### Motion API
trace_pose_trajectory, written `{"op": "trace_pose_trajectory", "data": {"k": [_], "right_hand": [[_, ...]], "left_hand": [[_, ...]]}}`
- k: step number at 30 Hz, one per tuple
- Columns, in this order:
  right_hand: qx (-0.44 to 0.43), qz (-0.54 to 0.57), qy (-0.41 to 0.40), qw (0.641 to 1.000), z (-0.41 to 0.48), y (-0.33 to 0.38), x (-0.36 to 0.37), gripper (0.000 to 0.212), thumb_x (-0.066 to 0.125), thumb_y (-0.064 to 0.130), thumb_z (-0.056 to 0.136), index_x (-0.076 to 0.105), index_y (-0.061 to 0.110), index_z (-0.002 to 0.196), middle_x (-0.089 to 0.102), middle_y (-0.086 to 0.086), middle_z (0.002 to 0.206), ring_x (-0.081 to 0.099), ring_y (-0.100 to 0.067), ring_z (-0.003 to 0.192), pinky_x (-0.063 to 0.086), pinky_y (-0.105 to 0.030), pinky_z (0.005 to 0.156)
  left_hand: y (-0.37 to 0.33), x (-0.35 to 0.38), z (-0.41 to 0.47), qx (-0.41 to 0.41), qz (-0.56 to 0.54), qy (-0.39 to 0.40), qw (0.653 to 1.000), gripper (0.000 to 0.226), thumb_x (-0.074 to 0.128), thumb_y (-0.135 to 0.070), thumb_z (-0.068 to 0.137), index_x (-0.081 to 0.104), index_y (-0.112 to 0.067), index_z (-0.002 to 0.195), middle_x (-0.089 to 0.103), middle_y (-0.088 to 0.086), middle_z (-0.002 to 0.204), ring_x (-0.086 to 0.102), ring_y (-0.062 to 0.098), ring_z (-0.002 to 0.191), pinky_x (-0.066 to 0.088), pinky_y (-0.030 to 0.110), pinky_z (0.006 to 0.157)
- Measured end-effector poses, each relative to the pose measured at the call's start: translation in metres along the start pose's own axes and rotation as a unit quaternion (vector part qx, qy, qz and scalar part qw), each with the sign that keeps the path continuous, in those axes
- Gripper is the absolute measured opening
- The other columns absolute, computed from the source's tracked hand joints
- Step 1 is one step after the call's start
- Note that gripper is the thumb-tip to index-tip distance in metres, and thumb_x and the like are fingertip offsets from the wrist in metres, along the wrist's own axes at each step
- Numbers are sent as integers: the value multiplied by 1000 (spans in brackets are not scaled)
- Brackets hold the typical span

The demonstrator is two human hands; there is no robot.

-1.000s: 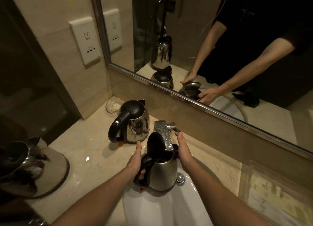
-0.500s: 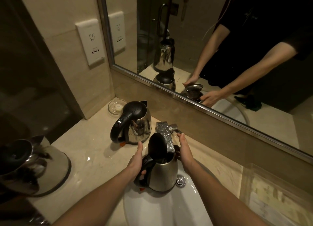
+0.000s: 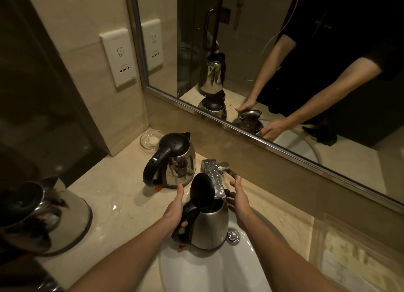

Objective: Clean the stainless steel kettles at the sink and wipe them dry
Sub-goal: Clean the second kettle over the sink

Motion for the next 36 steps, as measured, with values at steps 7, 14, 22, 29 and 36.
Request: {"op": "trace_pose_trajectory", "data": {"k": [7, 14, 22, 29, 36], "right_hand": [[6, 33, 8, 999, -6, -1, 4, 69, 22, 62, 95, 40, 15, 143, 46, -14, 142, 47, -29, 125, 34, -40, 103], [12, 51, 6, 999, -7, -2, 3, 67, 23, 61, 96, 43, 14, 139, 56, -12, 125, 55, -17, 91, 37, -35, 90], [15, 50, -2, 999, -3, -5, 2, 68, 23, 61, 96, 40, 14, 143, 56, -6, 120, 55, -22, 102, 37, -37, 94], [22, 40, -11, 999, -1, -6, 0, 71, 23, 63, 95, 39, 14, 144, 46, -15, 141, 44, -32, 128, 30, -44, 109], [23, 51, -10, 998, -2, -4, 0, 69, 25, 63, 95, 42, 14, 141, 53, -14, 132, 52, -28, 116, 35, -39, 96]], "left_hand": [[-2, -1, -6, -3, 9, 1, 1000, 75, 20, -79, 90, 52, -23, 128, 52, 4, 54, 45, 15, 45, 37, 24, 44], [-4, 0, -8, 8, 24, 0, 1000, 82, 17, -76, 93, 45, -19, 144, 51, 5, 58, 46, 16, 51, 38, 25, 46], [-5, 1, -10, 4, 30, 3, 1000, 80, 17, -78, 92, 51, -17, 133, 50, 4, 54, 46, 16, 46, 37, 25, 45], [-5, 1, -7, 2, 33, 0, 999, 85, 20, -78, 91, 51, -16, 138, 51, 3, 52, 46, 13, 42, 37, 24, 43], [-5, 1, -6, 2, 36, 2, 999, 85, 19, -80, 89, 47, -20, 142, 50, 2, 48, 46, 14, 39, 38, 25, 42]]}}
Point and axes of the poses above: each hand's wrist, its own z-axis towards the middle knuckle, its own x-axis out of the palm, y = z × x, the point moved 4 cm from there along z, towards the middle knuckle
